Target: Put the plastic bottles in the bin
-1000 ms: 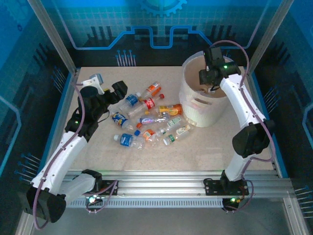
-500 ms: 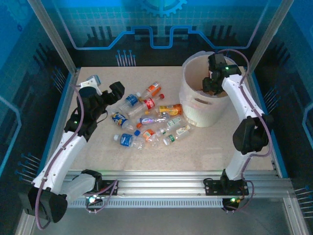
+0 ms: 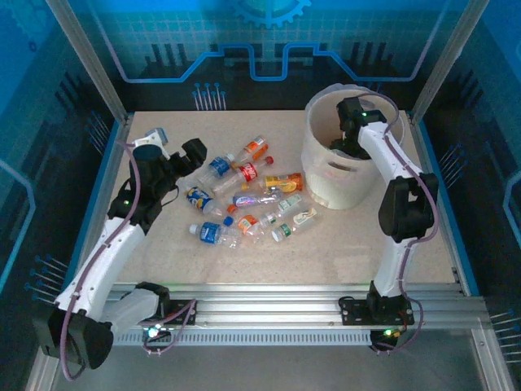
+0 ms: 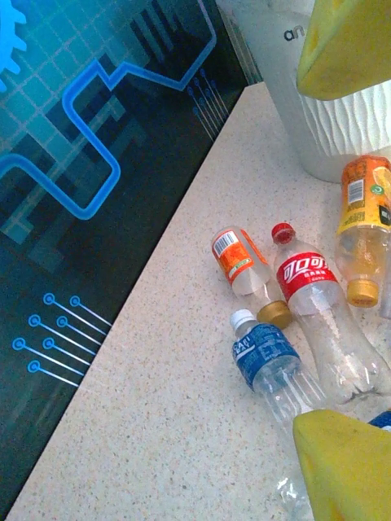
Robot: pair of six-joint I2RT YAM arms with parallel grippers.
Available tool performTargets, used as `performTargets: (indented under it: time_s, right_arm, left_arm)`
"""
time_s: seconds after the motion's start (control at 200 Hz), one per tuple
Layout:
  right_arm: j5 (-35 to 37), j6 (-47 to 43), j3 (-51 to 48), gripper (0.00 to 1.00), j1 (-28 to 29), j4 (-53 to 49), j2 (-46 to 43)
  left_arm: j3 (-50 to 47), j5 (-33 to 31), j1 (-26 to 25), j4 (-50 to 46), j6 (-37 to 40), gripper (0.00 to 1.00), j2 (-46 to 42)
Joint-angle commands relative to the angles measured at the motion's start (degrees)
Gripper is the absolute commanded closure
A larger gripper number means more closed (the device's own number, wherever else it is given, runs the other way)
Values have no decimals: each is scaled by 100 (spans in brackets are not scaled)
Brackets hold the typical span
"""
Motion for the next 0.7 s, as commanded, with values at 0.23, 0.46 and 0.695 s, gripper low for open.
performTargets:
  time_s: [0.23, 0.46, 0.695]
  right_arm:
    - [3, 30, 232, 3, -91, 20, -442]
    - [-80, 89, 290, 0, -52, -8, -909]
    - [-89, 106, 437, 0, 81, -66, -1544]
  left_arm:
    - [-141, -70, 116, -279, -144, 1, -21]
    - [-183, -68, 151, -356, -207, 1, -26]
    - [1, -91, 196, -1112, -387, 1, -95]
